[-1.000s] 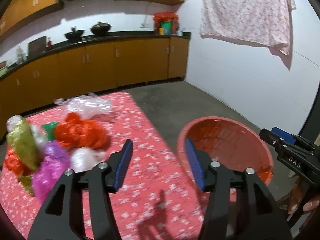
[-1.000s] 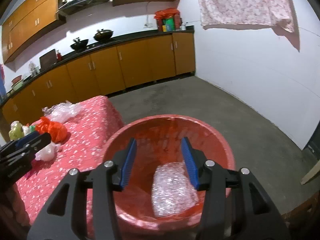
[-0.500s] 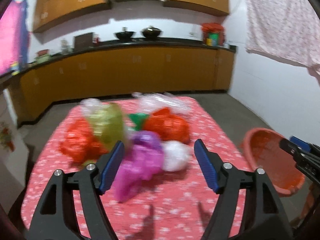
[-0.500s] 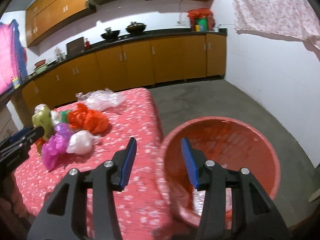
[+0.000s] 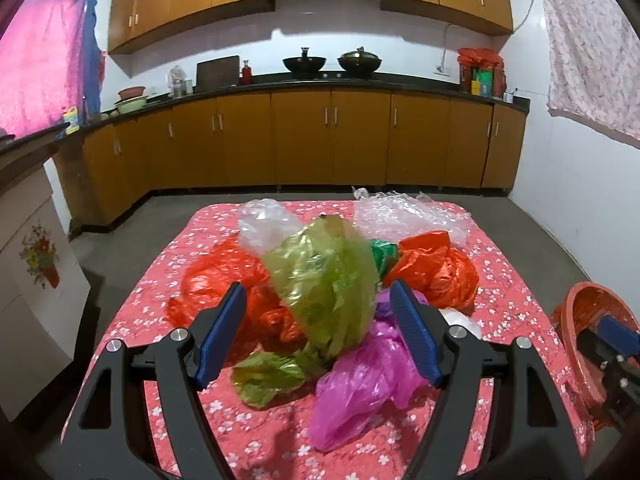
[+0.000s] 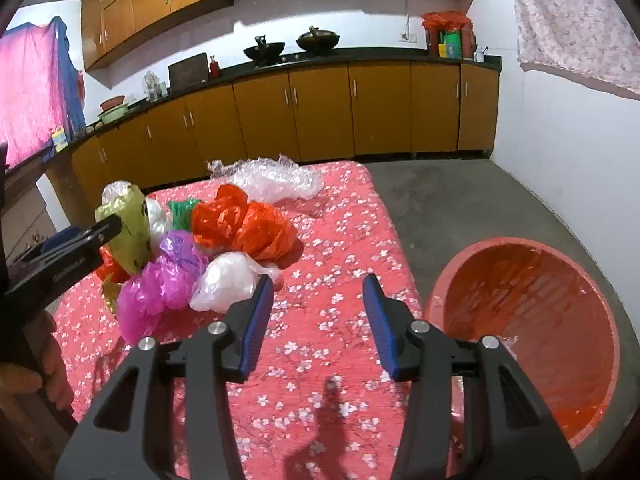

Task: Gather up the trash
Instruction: 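Grasp the green bag with the left gripper while the right gripper grasps the clear bag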

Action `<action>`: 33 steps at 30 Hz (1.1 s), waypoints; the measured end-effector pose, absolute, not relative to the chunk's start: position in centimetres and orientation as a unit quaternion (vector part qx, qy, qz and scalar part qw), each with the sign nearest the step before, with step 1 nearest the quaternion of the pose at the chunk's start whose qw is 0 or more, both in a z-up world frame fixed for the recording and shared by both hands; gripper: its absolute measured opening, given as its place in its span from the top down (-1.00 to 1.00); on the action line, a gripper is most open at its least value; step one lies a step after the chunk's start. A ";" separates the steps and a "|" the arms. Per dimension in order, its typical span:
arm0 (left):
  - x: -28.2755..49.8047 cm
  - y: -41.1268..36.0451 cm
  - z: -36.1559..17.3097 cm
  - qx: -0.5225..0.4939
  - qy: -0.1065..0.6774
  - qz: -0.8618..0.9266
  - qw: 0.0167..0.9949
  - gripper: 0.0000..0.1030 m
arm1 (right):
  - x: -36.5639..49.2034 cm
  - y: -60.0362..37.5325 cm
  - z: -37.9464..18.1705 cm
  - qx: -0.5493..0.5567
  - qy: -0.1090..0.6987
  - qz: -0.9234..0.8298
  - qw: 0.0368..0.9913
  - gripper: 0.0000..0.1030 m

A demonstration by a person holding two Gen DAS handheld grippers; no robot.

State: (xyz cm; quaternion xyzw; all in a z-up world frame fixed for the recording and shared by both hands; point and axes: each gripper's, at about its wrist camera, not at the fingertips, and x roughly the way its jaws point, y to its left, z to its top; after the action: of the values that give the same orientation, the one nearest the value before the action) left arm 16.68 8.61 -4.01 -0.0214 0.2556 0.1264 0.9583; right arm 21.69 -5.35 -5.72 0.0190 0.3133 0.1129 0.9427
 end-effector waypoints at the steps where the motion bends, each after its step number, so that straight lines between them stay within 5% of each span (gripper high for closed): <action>1: 16.9 8.5 -4.2 -0.017 0.258 0.125 0.958 -0.42 | 21.9 -5.2 -5.9 0.018 0.317 0.114 0.942 0.10; 3: 17.3 8.5 -4.7 -0.016 0.264 0.125 0.956 -0.26 | 22.1 -5.0 -6.4 0.017 0.321 0.114 0.940 0.09; 7: 18.2 9.7 -5.7 -0.036 0.294 0.110 0.949 0.56 | 22.7 -4.3 -7.1 0.015 0.328 0.119 0.937 0.09; 10: 17.9 10.6 -5.7 -0.049 0.298 0.092 0.949 0.89 | 23.1 -3.5 -7.3 0.011 0.332 0.125 0.935 0.09; 33: 13.0 16.5 -1.4 -0.073 0.239 0.094 0.964 0.94 | 26.9 4.1 -9.3 -0.010 0.352 0.160 0.922 0.19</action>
State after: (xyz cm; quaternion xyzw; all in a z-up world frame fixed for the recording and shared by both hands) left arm 12.97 16.54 -1.37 -0.0731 0.2392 0.0942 0.9636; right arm 26.92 4.15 -9.32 -0.0098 0.3519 0.1596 0.9223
